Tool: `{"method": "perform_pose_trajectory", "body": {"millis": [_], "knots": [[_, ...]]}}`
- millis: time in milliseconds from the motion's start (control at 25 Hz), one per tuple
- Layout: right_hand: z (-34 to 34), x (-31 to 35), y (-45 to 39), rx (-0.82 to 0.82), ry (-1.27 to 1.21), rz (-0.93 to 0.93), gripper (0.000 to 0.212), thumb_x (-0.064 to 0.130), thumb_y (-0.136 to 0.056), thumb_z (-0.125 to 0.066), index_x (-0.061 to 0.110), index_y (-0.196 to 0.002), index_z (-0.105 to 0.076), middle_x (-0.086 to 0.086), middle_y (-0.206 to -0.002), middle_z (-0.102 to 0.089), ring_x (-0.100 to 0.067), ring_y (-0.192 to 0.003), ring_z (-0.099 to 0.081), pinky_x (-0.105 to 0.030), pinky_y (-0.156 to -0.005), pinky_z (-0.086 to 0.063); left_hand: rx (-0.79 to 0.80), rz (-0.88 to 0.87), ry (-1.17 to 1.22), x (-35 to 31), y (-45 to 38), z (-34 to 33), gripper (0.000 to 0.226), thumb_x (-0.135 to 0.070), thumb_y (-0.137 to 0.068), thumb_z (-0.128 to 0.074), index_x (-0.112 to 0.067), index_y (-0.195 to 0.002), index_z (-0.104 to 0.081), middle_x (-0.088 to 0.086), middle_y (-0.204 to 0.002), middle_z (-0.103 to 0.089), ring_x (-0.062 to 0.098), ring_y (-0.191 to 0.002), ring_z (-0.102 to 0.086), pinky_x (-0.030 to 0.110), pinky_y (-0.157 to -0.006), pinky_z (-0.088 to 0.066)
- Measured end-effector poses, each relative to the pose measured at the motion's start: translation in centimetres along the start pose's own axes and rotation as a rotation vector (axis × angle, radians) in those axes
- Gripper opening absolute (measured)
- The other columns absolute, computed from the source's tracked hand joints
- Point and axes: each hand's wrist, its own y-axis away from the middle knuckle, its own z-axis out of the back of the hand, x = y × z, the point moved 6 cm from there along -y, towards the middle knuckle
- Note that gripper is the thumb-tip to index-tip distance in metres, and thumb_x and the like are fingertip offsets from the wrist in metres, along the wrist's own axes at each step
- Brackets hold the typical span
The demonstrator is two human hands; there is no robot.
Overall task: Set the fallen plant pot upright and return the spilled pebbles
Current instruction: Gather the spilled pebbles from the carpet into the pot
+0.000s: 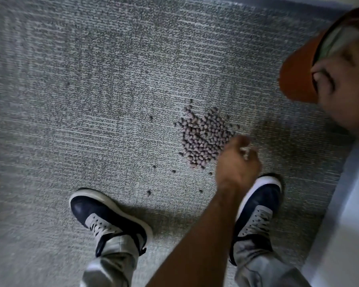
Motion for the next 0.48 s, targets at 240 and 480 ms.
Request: {"method": "perform_pose_trajectory", "body": {"millis": [240, 480], "knots": [[-0.8, 12.2, 1.0, 0.085, -0.135, 0.256, 0.025, 0.025, -0.091, -0.062, 0.012, -0.113, -0.060, -0.015, -0.112, -0.053, -0.038, -0.103, -0.051, -0.051, -0.081, -0.046, -0.240, 0.193, -0.582, 12.5, 1.3, 13.2, 0.050, -0.033, -0.093, -0.063, -0.023, -0.136, -0.043, 0.006, -0.130, -0.050, 0.023, -0.111, -0.058, 0.044, -0.094, -0.056], [-7.2, 17.0, 2.6, 0.611, -0.274, 0.003, 0.078, 0.024, -0.084, -0.078, 0.018, -0.150, -0.037, -0.017, -0.154, -0.032, -0.041, -0.138, -0.034, -0.049, -0.111, -0.036, -0.036, 0.392, -0.974, 20.4, 2.4, 19.2, 0.098, -0.053, -0.083, -0.072, -0.026, -0.149, -0.006, 0.024, -0.149, -0.022, 0.040, -0.126, -0.051, 0.043, -0.100, -0.051]]}}
